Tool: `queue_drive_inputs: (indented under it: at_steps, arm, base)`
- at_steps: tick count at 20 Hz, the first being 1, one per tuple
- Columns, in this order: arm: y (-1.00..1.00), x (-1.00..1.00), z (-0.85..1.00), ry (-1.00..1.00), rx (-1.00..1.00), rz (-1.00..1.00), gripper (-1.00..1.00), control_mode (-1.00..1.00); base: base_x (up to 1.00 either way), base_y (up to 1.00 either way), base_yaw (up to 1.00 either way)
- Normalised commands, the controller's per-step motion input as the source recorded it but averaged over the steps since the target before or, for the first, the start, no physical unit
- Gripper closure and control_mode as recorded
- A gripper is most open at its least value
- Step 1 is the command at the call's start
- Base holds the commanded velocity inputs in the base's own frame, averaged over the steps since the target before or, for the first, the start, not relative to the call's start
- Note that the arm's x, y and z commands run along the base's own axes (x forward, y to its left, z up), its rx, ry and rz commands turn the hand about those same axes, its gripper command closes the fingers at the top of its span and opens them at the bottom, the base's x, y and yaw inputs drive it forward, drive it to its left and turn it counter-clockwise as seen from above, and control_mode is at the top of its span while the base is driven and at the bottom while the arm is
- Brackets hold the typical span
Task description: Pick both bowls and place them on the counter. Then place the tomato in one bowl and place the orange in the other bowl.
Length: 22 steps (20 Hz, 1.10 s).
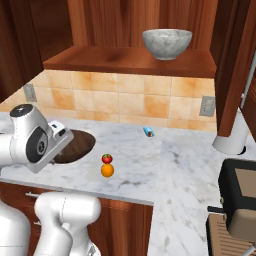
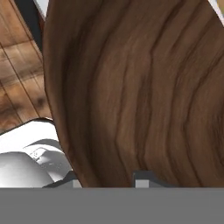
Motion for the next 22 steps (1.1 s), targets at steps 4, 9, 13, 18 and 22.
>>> queue_drive_inputs:
  at_steps: [4, 9, 13, 18, 22]
  arm:
    - [0.16, 0.4, -0.48, 0.07, 0.0, 0.1, 1.0, -1.0]
    - [0.37, 0.4, -0.54, 0.1, 0.0, 0.09, 1.0, -1.0]
    - [0.32, 0.4, -0.49, 0.08, 0.0, 0.1, 1.0, -1.0]
    - [0.03, 0.4, -0.33, 0.05, 0.0, 0.05, 1.0, -1.0]
    - [0.08, 0.33, -0.22, 0.09, 0.0, 0.03, 1.0, -1.0]
  base:
    - [0.0, 0.0, 0.0]
    - [0.0, 0.0, 0.0]
    - [0.0, 0.0, 0.0]
    - [0.0, 0.0, 0.0]
    - [0.0, 0.0, 0.0]
